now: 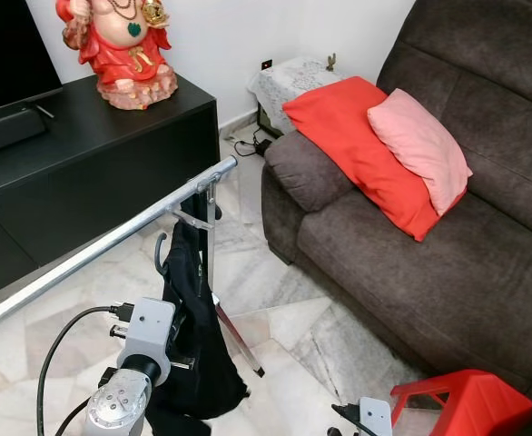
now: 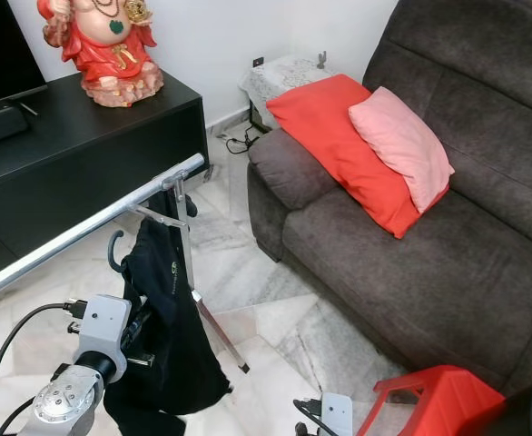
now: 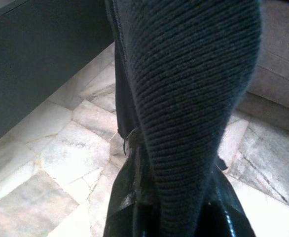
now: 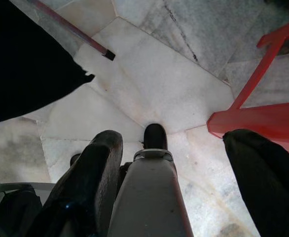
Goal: Hang hanger
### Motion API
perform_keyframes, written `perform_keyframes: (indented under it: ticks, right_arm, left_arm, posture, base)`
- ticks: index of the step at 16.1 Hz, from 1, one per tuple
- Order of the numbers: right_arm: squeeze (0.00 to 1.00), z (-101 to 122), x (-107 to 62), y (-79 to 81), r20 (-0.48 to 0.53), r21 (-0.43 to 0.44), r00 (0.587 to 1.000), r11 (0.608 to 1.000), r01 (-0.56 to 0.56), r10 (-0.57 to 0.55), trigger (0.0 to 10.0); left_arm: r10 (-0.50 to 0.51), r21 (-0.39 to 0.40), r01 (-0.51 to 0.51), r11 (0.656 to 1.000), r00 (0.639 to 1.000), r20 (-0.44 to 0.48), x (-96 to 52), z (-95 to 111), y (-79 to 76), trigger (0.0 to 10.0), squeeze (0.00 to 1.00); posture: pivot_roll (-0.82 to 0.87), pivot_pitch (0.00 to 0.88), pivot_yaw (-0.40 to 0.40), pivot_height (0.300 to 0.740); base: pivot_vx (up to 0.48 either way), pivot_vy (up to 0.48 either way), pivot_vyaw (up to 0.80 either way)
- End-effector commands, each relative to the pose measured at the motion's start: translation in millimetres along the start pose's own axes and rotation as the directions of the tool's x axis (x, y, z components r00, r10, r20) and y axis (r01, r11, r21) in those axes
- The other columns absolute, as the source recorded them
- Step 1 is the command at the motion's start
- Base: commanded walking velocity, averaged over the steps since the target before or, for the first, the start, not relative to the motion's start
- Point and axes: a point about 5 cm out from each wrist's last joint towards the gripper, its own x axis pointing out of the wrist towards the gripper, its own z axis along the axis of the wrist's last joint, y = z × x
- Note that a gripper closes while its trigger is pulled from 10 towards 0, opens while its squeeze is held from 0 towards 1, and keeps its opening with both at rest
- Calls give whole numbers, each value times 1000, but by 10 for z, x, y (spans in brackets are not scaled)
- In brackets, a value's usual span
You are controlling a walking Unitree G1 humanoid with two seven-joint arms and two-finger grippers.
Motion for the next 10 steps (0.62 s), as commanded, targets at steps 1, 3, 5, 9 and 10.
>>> perform_keyframes:
  ticks: [1,3,5,9,10]
  right_arm:
    - [0,-85,-13,-24,-26,18,1000,1000,8,-7,10000]
    - [0,-88,-14,-24,-27,19,1000,1000,9,-8,10000]
    - [0,-92,-15,-27,-27,20,1000,1000,10,-10,10000]
    - [0,-93,-15,-26,-28,18,1000,1000,9,-8,10000]
    - [0,-92,-15,-26,-26,20,1000,1000,9,-9,10000]
  left_arm:
    - [-16,-5,16,1000,1000,23,-2,41,-21,10000,0]
    - [-14,-8,14,1000,1000,27,1,51,-15,10000,0]
    - [-15,-7,15,1000,1000,27,5,53,-13,10000,0]
    - [-9,-11,10,1000,1000,28,8,58,-6,10000,0]
    - [-8,-10,8,1000,1000,29,11,61,-3,10000,0]
  posture:
    - [31,160,-40,740]
    - [30,155,-39,740]
    - [32,152,-40,740]
    - [32,151,-40,740]
    - [32,151,-40,740]
  base:
    - [0,0,0]
    - [-249,0,0]
    - [-259,0,0]
    - [-259,0,0]
    - [-262,0,0]
